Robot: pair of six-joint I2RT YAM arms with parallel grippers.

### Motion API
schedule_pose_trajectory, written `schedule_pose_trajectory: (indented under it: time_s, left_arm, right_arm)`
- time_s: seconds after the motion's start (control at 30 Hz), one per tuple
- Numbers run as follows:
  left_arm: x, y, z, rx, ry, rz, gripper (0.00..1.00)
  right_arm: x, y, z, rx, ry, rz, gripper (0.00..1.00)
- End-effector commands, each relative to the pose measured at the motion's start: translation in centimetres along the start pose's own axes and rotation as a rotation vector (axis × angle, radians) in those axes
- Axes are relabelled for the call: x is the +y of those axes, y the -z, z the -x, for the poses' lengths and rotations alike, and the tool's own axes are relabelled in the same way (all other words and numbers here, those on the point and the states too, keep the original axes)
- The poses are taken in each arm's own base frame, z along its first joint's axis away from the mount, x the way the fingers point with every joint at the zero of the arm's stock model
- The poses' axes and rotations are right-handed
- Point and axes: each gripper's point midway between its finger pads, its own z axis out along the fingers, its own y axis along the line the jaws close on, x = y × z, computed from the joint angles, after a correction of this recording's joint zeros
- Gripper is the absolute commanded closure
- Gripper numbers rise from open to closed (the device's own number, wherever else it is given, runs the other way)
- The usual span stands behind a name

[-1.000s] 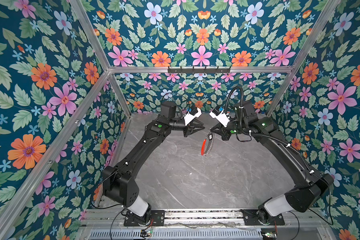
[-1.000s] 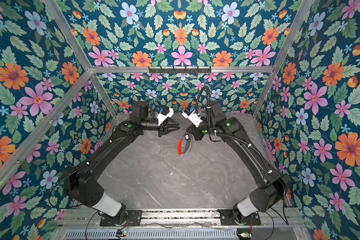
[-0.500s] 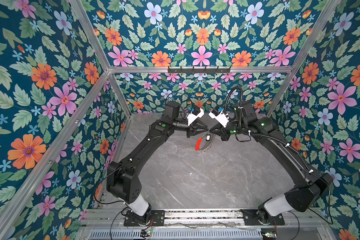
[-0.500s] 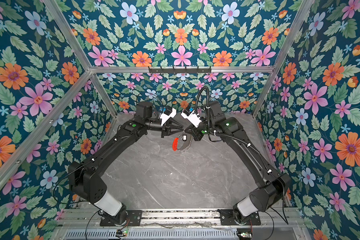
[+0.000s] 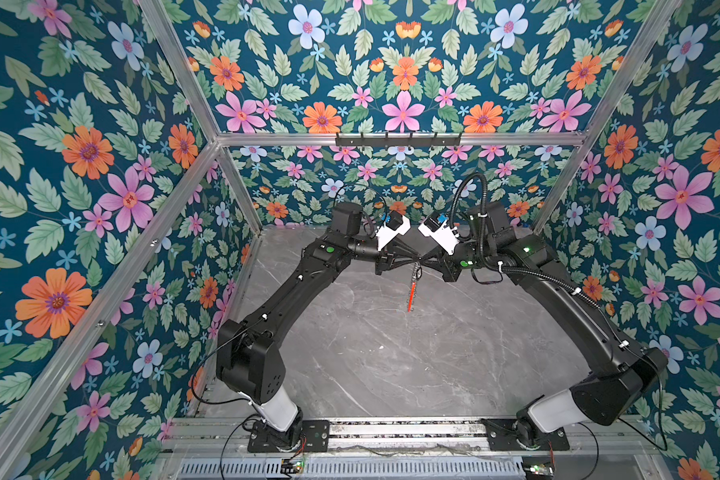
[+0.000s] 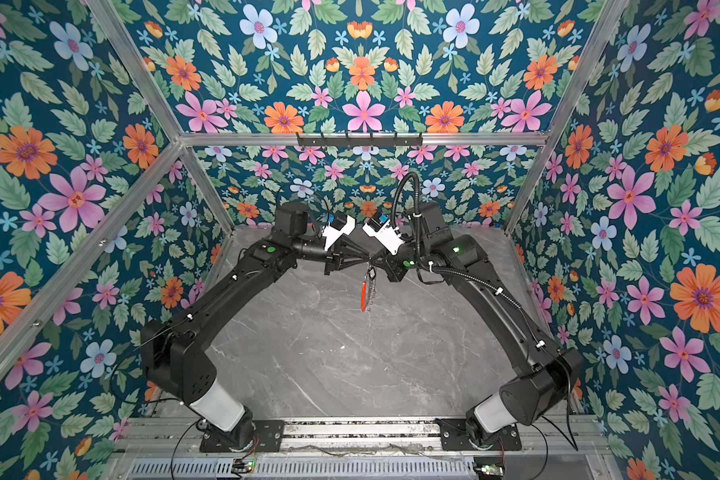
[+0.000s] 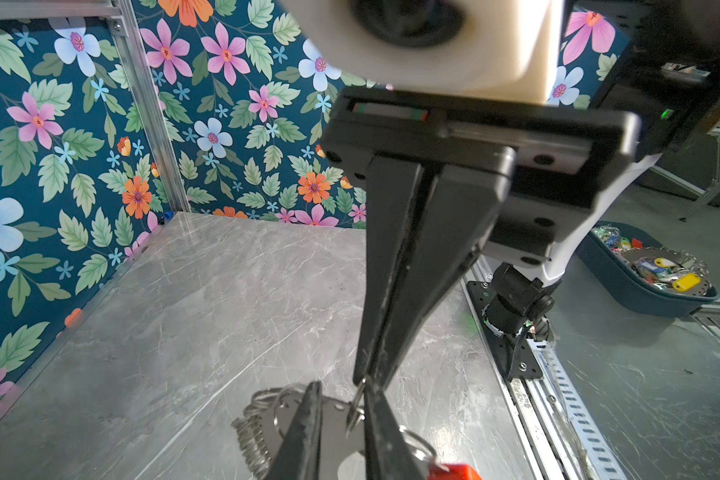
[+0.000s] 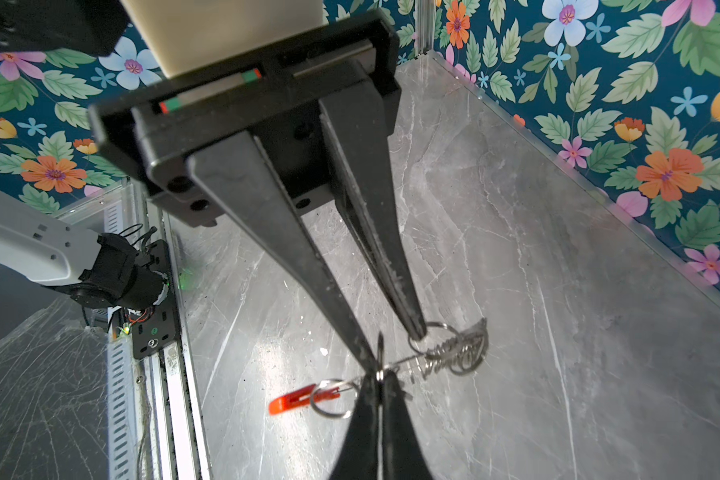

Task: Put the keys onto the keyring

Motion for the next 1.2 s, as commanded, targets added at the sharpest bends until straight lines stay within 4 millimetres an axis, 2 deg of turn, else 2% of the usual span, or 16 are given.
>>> schedule_pose_trajectory:
  time_s: [0.0,0.13,0.27,0.43,0.57,0.67,0.77,0.83,0.87,1.0,1.17]
  left_arm:
    - [-0.1,0.1,0.0,0.006,-0.005,0.005,0.76]
    - [0.0,0.1,-0.2,0.011,-0.006,0.015,0.74]
    - [0.0,0.0,-0.1,0.006,-0.001,0.0,0.89]
    - [-0.2,0.0,-0.1,0.001,0.004,-0.015,1.0]
    - [-0.5,0.2,0.7,-0.017,-0.023,-0.021,1.0]
    - [-0.8,0.6,1.8,-0.066,-0.046,-0.003,1.0]
    - [-0.4,1.5,3.4,-0.161,-0.043,0.039,1.0]
    - [-0.2,2.2,4.4,-0.237,-0.033,0.053,1.0]
    - [-0.3,2.6,5.0,-0.278,-0.031,0.06,1.0]
    - [-0.5,3.5,6.4,-0.413,-0.023,0.071,1.0]
    - [-1.0,4.6,7.6,-0.559,0.001,0.048,1.0]
  right_arm:
    - [0.4,0.3,1.9,-0.072,0.047,0.017,1.0]
    - [0.4,0.2,1.7,-0.065,0.039,0.019,1.0]
    - [0.4,0.0,1.7,-0.067,0.032,0.024,1.0]
    - [0.4,0.1,2.0,-0.078,0.028,0.022,1.0]
    - [0.1,0.0,2.3,-0.092,0.01,0.013,1.0]
    - [-1.1,0.1,2.7,-0.124,-0.029,-0.057,1.0]
    - [-2.1,0.7,3.0,-0.186,-0.052,-0.133,0.7]
    - [-2.2,1.3,3.3,-0.249,-0.058,-0.157,0.57]
    - [-2.2,1.6,3.4,-0.274,-0.064,-0.159,0.54]
    - [-2.4,2.7,3.9,-0.359,-0.136,-0.109,0.52]
    - [-1.7,2.7,4.2,-0.388,-0.154,-0.022,0.57]
